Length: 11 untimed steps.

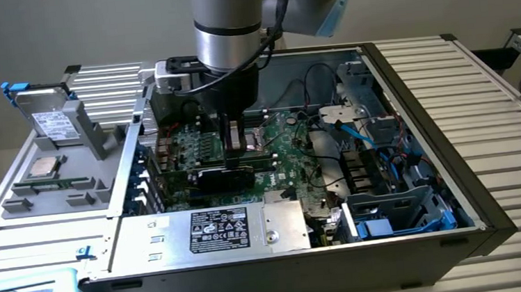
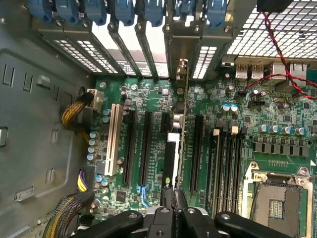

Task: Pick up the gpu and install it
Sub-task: 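Press down on the gpu until it lock into place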

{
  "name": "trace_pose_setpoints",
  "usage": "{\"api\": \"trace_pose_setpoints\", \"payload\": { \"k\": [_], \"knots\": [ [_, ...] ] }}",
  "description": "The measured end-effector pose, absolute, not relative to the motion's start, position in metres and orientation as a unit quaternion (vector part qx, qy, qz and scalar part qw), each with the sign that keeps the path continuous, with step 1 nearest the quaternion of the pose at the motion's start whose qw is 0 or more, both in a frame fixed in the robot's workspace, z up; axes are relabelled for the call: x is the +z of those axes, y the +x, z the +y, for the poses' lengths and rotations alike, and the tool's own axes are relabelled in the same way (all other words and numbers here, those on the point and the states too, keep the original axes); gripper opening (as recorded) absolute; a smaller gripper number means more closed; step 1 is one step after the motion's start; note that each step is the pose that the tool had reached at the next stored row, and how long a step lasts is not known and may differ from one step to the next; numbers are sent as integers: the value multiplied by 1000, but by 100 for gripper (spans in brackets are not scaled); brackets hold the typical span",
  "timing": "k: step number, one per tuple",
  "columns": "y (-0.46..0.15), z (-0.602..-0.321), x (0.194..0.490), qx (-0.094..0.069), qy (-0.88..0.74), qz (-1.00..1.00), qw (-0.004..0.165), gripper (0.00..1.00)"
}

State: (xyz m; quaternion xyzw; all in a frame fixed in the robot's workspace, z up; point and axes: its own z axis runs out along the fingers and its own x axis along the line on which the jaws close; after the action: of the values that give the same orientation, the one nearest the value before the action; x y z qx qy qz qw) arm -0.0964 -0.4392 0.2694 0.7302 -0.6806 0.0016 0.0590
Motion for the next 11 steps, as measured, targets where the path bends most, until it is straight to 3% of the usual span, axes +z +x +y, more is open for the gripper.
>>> {"api": "trace_pose_setpoints", "payload": {
  "k": [11],
  "knots": [
    [-96, -439, 263, 2, 730, -681, 59, 12]
  ]
}}
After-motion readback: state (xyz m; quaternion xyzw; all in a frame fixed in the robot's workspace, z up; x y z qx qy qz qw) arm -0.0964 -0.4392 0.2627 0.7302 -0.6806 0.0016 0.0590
